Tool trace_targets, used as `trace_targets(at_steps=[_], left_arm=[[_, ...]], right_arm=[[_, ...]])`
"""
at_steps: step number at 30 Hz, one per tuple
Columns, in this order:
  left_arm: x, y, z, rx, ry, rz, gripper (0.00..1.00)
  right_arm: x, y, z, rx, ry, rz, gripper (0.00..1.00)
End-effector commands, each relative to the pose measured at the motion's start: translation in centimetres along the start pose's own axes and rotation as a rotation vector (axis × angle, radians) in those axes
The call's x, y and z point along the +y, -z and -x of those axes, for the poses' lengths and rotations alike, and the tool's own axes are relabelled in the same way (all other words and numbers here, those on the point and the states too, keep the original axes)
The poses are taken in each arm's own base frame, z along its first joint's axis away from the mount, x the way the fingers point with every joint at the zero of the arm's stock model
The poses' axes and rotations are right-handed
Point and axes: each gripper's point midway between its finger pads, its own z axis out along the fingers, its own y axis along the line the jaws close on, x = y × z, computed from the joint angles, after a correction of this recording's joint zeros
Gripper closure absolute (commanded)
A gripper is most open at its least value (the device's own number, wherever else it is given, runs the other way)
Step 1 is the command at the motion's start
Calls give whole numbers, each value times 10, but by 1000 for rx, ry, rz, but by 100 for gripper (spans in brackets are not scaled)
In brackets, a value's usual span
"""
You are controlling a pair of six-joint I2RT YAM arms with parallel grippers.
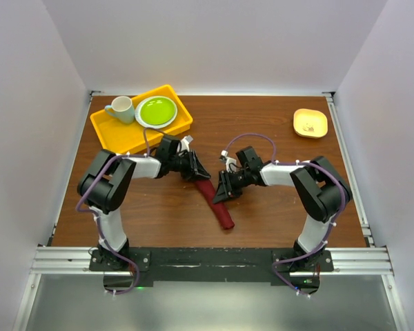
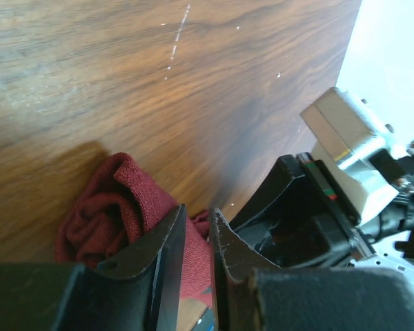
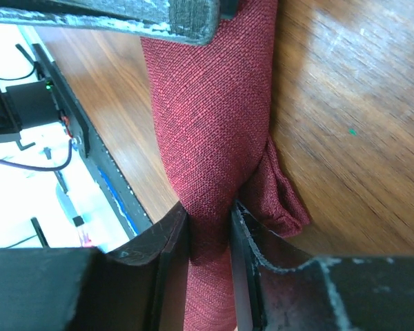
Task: Fold the napkin, place the utensils inside, and roll it up
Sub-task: Roll the napkin with the utensil
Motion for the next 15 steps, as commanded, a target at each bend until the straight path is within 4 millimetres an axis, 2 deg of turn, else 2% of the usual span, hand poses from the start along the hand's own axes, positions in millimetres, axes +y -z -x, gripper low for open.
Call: trace_targets(at_steps=[1,5,7,8,10,11,12,14,15], left_arm=[[10,-7,6,-25,-80,-5,76],[22,-14,5,-17,-81,12,76],[27,-16,5,-14,-81,21,76],[27,-16,4,-13,-78,23,76],[29,-16,3,-11,-77,25,76],[30,-16,2,-9,-75,26,77],[30,-16,2,-9,-77,26,77],[30,-16,3,-8,-76,29,77],[31,-17,2,-4,-76,29,77]], right_arm=[[0,12,7,-3,17,-84,67],[8,22,16,-17,49,-127,57],[7,28,11,8,68,-191,53],[13,32,15,0,94,-204,51],[18,34,4,40,128,-248,44],[18,35,3,37,148,-276,43],[21,33,-8,71,166,-292,42],[15,34,-17,79,180,-360,42],[19,35,-22,78,187,-371,41]])
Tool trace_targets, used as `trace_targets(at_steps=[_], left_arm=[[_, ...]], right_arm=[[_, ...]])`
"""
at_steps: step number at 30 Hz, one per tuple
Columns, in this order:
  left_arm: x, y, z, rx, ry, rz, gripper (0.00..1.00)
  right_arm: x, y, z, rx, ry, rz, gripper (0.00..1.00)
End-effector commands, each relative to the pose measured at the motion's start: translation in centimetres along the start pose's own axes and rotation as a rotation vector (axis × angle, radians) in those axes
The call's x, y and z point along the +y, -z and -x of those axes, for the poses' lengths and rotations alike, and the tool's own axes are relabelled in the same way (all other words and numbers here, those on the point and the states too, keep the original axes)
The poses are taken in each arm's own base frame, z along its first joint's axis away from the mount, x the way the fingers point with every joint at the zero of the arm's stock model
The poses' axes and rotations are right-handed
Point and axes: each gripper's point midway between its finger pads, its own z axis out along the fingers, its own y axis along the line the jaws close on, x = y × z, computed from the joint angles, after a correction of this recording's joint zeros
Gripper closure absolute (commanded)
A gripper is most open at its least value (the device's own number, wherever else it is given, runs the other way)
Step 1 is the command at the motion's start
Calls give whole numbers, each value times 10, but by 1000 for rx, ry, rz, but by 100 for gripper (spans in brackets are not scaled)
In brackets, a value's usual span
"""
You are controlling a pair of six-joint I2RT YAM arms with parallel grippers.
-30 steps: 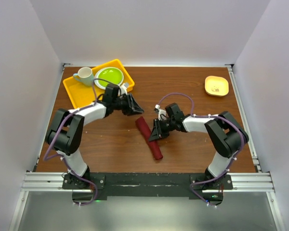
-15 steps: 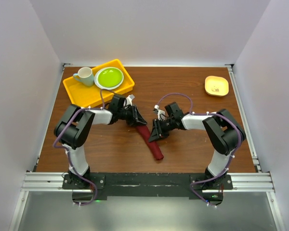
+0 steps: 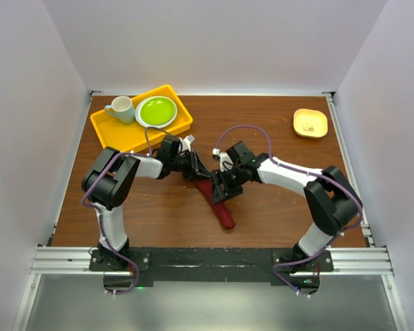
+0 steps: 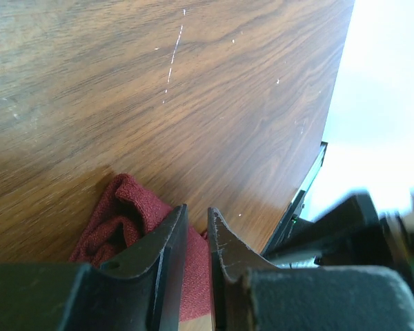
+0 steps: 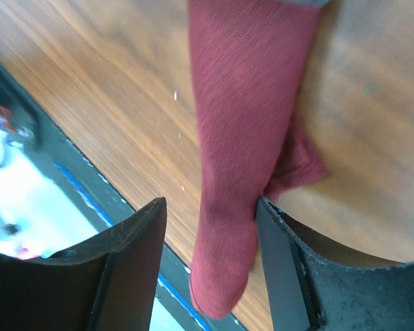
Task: Fold the napkin, place the utensils inside, and roll it up
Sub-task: Roll the napkin with the utensil
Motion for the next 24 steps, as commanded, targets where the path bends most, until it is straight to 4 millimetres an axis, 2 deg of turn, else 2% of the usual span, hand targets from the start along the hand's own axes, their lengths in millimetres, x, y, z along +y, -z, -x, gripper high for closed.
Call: trace_targets(at_steps=[1,3,7,10,13,15,19,22,24], left_arm=[[25,-4,-4,9,-22,64,77],[27,-5,-5,15,-22,72,77],[30,-5,-6,24,-21,79,77],[31,-6,-7,29,-18,79,77],[32,-7,-8,33,-18,83,77],[34,-6,-8,35,-18,87,77],[34,-6,-8,35,-17,89,77],[33,-6,-9,37,-17,90,77],[34,-6,-9,37,-16,95,77]], right_arm=[[-6,12,-32,49,48,-158,41],[-5,21,-34,3,31,-188,41],[-13,27,-58,-6,-31,-206,42],[-18,27,-73,-3,-58,-205,43],[-20,25,-79,-4,-72,-204,43],[-16,28,-75,-22,-67,-195,43],[5,41,-54,-76,-41,-160,42],[15,42,-47,-88,-28,-140,40],[11,36,-48,-78,-37,-145,39]])
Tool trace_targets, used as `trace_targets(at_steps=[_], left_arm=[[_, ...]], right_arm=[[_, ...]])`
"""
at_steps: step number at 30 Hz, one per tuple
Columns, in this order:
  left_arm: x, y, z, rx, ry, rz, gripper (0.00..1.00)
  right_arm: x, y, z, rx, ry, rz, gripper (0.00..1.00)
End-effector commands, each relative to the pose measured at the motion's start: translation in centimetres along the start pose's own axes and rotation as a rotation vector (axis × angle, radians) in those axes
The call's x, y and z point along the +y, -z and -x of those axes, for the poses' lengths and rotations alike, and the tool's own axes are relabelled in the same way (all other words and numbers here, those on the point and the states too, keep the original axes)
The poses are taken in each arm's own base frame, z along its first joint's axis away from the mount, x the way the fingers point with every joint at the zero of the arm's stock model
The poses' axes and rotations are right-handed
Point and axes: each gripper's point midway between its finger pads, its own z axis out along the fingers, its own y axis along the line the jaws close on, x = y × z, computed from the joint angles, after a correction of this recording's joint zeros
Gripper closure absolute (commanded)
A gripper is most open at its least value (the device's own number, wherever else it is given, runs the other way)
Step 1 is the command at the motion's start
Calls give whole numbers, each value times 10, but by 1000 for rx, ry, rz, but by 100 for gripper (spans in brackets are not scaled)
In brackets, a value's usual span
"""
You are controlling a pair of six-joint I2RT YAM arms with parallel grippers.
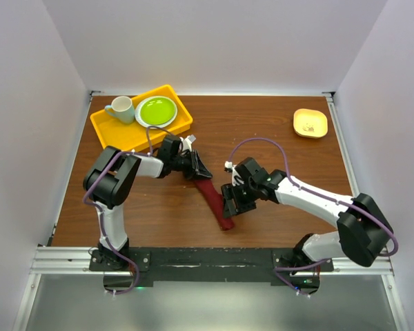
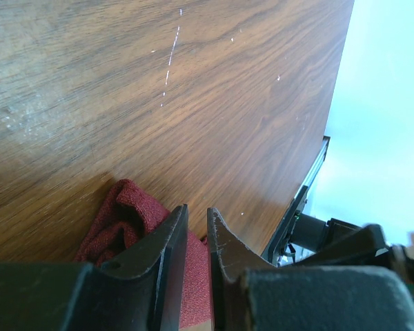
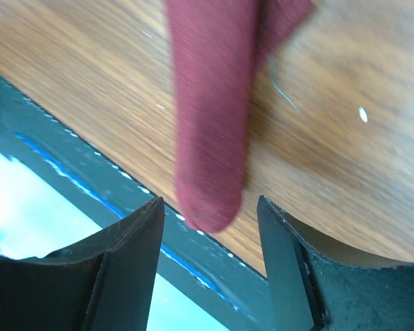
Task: Fold the napkin, place the utensils inside, and roll it up
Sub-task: Roll the napkin with the utensil
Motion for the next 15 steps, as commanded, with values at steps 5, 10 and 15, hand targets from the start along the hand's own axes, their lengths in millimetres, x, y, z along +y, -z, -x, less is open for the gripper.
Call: trace_targets(at_steps=[5,10,15], left_arm=[[34,-2,-9,17,2,106,77],[36,-2,-9,20,-3,116,77],[34,-2,-7,23,-8,116,77]], right_arm=[[-21,-19,-9,28,-53,-90,40],[-60,-20,-33,96,-76,-275,47],[-52,-2,-12,66,-25,-339,48]])
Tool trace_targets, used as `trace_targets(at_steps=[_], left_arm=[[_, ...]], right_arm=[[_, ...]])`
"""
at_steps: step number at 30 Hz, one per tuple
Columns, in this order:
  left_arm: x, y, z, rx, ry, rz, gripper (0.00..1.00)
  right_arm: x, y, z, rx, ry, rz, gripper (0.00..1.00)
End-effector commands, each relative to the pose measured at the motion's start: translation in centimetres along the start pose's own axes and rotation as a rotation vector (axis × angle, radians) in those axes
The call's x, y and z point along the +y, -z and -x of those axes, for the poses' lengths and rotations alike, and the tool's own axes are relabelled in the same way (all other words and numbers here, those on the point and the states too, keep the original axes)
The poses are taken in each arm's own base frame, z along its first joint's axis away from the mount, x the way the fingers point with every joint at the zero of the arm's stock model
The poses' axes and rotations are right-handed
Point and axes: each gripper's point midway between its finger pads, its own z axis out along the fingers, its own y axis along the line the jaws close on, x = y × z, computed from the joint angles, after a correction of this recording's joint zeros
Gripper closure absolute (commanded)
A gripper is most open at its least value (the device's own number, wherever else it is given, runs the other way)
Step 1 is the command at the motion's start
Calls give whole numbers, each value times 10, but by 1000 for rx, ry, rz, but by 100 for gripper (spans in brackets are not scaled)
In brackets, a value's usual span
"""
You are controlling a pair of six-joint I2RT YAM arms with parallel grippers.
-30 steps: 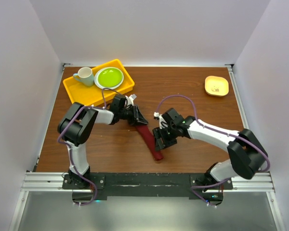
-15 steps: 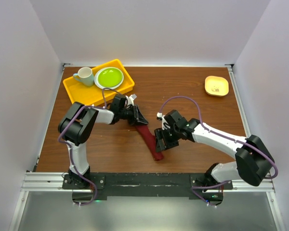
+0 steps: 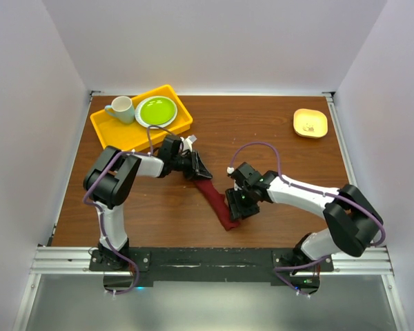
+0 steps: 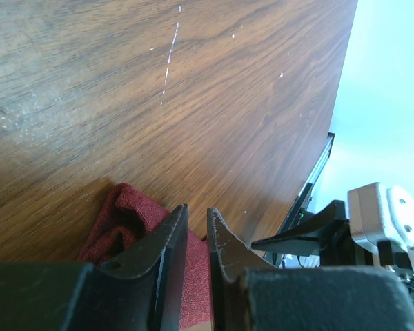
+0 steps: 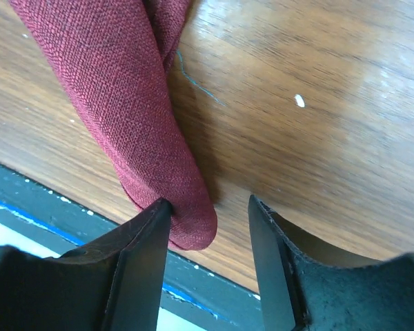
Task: Fold the napkin, place the utensils inside, and roll it up
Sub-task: Roll the napkin with the utensil
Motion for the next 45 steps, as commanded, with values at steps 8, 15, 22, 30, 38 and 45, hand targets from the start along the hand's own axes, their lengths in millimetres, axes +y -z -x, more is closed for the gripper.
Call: trace_targets(at_steps=[8,15,22,30,38,45], left_arm=[[32,-3,-5,24,17,119,77],[33,-3,-6,33,31,119,78],[36,1,-6,27,28,124,78],[34,2,-3,26,23,116,76],[20,65,64,-158,-84,244,57],[-19,111,102,-311,-129,245,46]], right_arm=[[45,48,81,-190,213,-191,31],[61,22,105,-128,413,-429,30],[58,-2,101,-98,498,-547,32],[49,-19,99,-88,503,-587,64],[76,-35,85,-20,362,-46,93],[77,-40,75,101,127,484,93]])
